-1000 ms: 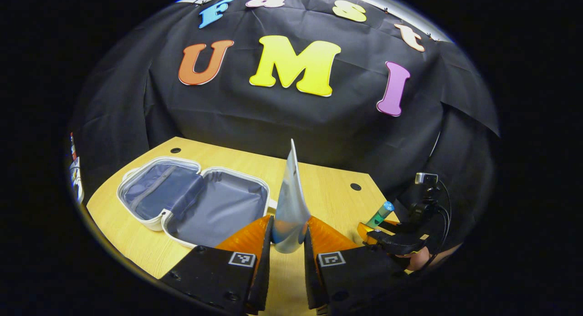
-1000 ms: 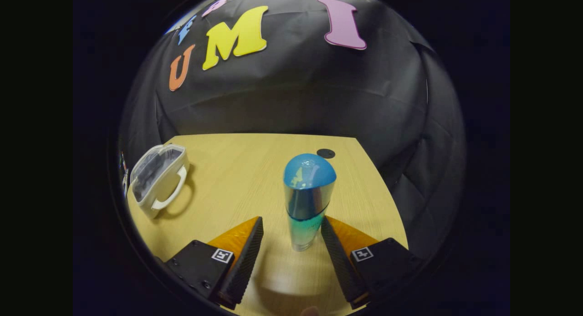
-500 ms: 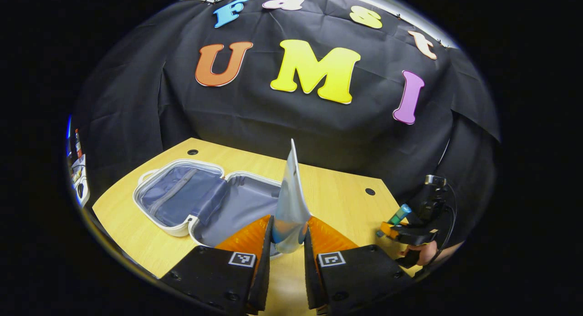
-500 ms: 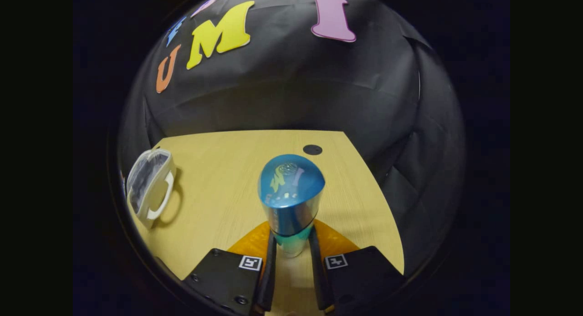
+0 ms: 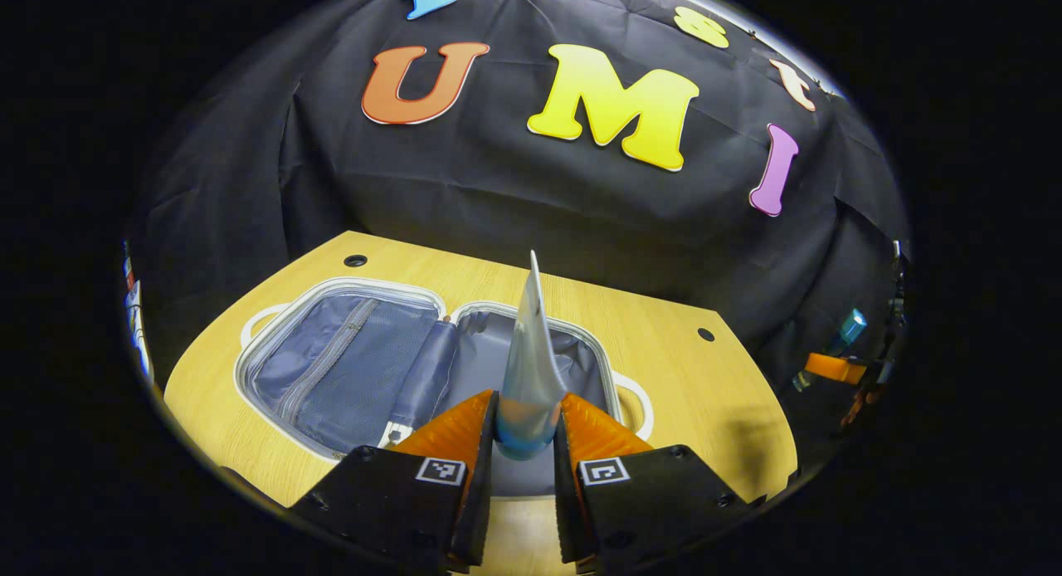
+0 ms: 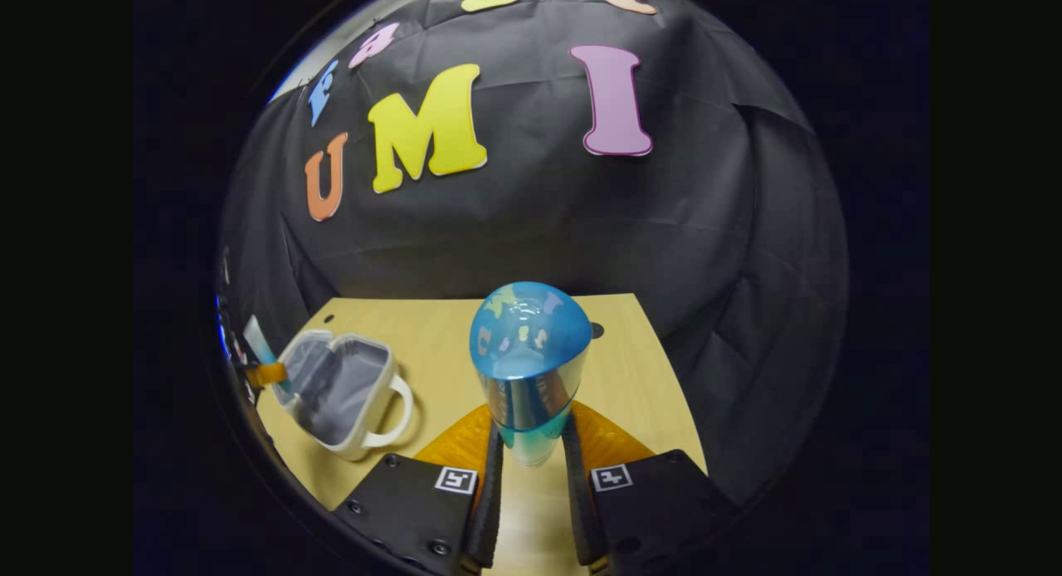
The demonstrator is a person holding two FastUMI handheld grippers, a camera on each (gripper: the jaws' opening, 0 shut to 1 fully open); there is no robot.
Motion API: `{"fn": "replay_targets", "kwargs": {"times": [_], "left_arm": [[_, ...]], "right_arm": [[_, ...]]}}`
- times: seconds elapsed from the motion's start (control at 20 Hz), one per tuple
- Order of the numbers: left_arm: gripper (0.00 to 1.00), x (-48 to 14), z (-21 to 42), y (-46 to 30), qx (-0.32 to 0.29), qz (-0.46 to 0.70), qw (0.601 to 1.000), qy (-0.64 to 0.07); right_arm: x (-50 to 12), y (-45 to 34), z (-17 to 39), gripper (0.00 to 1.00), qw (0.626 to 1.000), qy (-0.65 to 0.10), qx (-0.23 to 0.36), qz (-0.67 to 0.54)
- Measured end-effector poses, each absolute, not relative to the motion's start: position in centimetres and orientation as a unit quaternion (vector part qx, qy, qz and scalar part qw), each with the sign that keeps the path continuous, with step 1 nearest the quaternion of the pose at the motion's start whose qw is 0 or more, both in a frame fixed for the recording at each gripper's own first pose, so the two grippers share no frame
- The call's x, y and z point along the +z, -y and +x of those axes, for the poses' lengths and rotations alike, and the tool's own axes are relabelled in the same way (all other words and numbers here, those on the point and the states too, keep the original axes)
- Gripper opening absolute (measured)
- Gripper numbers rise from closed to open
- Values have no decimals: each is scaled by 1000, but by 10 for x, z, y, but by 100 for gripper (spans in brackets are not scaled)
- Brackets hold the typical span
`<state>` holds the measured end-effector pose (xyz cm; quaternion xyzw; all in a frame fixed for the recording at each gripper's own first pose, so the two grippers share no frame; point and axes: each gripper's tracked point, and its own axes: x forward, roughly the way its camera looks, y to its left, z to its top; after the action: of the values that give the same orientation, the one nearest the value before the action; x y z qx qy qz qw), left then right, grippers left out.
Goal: First open the suitcase, pack the skin care products into it, and then close the suitcase.
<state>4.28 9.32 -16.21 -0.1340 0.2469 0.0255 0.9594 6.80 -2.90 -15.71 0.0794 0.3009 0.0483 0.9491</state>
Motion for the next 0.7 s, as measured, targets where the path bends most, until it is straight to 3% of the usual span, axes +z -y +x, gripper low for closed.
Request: {"fn": "replay_targets", "kwargs": {"times": [0.25,0.7], "left_arm": [[36,-216,72,-108,-15,-130,942,-308],[36,-289,73,-115,-22,-118,877,-465]], "right_arm": [[-117,1,38,33,951,-293,53,80],[-106,-37,-4,33,943,-307,60,111]]}}
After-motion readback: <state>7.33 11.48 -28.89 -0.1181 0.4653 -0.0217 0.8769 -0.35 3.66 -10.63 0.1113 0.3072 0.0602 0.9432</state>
